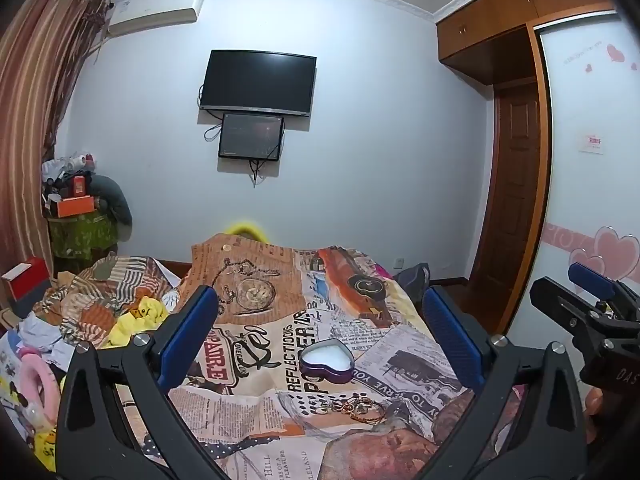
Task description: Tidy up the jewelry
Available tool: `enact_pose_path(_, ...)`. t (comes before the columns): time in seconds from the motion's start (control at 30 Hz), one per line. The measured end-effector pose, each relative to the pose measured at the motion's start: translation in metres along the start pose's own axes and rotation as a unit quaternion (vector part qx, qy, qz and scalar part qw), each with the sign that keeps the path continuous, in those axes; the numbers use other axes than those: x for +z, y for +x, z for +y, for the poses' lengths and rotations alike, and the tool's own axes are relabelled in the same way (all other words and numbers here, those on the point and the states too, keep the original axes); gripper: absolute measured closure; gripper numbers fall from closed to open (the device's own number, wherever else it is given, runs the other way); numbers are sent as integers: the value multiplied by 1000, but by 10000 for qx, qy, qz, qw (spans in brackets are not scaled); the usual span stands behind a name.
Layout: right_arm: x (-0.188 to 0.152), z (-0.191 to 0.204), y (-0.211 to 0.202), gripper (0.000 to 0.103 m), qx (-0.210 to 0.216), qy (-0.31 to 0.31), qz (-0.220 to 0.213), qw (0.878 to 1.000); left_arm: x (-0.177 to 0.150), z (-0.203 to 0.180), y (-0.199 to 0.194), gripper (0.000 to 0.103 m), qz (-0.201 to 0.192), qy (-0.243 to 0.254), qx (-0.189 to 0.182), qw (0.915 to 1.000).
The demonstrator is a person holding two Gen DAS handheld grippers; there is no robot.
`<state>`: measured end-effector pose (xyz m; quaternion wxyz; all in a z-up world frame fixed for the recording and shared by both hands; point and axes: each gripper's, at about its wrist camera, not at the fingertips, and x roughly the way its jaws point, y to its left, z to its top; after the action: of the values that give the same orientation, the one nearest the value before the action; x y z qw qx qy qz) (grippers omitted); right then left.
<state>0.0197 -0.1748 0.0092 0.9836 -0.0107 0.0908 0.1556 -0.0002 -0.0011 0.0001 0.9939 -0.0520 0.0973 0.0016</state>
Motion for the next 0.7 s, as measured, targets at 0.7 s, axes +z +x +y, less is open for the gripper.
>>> enact_pose_path(0.7, 2, -1, 5, 0, 39, 94, 107, 9999, -3, 1, 7, 0, 144, 90, 92, 9998)
